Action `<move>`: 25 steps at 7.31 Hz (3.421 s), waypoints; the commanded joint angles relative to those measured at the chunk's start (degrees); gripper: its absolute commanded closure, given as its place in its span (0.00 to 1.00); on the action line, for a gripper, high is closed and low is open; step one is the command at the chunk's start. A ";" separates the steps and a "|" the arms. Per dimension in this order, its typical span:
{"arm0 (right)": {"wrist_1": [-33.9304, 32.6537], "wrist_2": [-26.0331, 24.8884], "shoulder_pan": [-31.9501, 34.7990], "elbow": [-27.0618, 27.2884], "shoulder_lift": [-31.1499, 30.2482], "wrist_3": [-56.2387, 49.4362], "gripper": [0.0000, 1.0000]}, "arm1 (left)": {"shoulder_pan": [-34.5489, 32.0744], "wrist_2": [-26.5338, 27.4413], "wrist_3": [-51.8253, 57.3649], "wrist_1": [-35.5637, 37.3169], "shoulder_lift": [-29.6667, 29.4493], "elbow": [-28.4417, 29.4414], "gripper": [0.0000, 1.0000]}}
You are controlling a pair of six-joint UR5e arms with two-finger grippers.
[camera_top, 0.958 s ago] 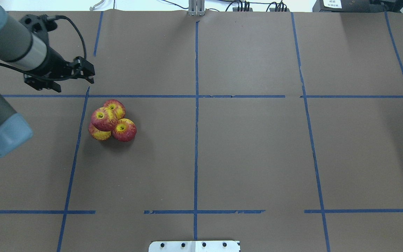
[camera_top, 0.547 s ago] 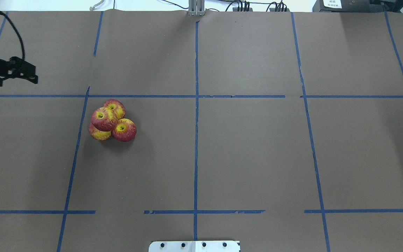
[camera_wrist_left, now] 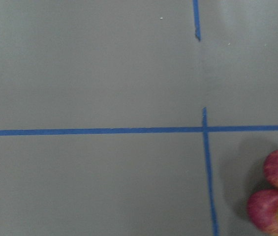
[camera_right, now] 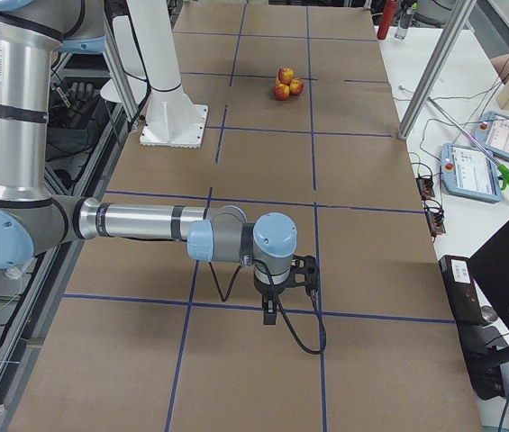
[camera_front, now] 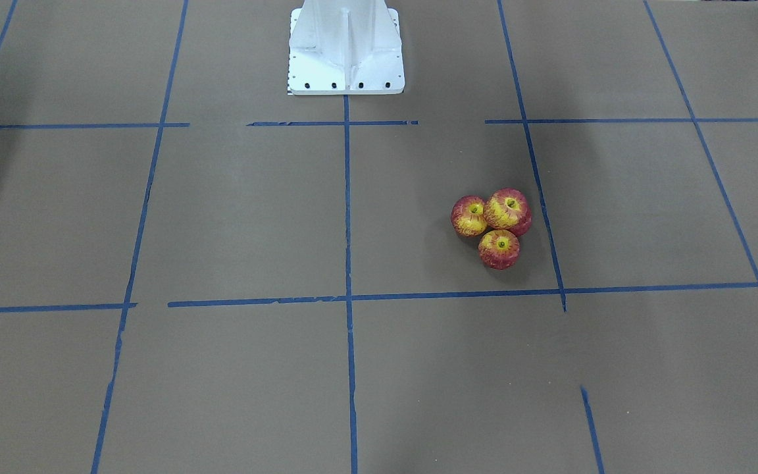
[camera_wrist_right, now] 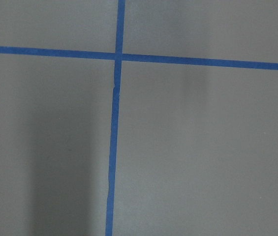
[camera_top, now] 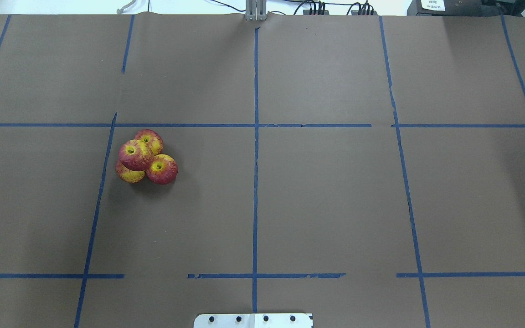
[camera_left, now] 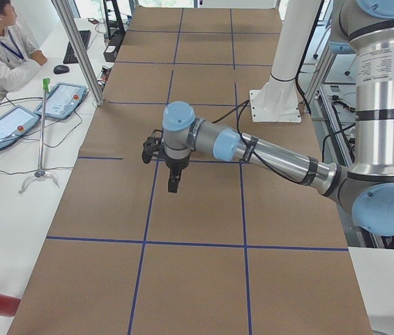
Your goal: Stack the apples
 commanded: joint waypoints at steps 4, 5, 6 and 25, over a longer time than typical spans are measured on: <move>0.00 0.00 0.00 0.00 0.00 0.00 0.00 | -3.01 -1.15 8.37 -0.30 2.59 6.39 0.00; 0.00 0.00 0.00 0.00 0.00 0.00 0.00 | -3.01 -1.15 8.37 -0.39 2.59 6.56 0.00; 0.00 0.00 0.00 0.00 0.00 0.00 0.00 | -3.01 -1.24 8.45 -0.48 2.67 6.91 0.00; 0.00 0.00 0.00 0.00 0.00 0.00 0.00 | -3.71 -1.07 8.80 0.13 0.56 6.48 0.00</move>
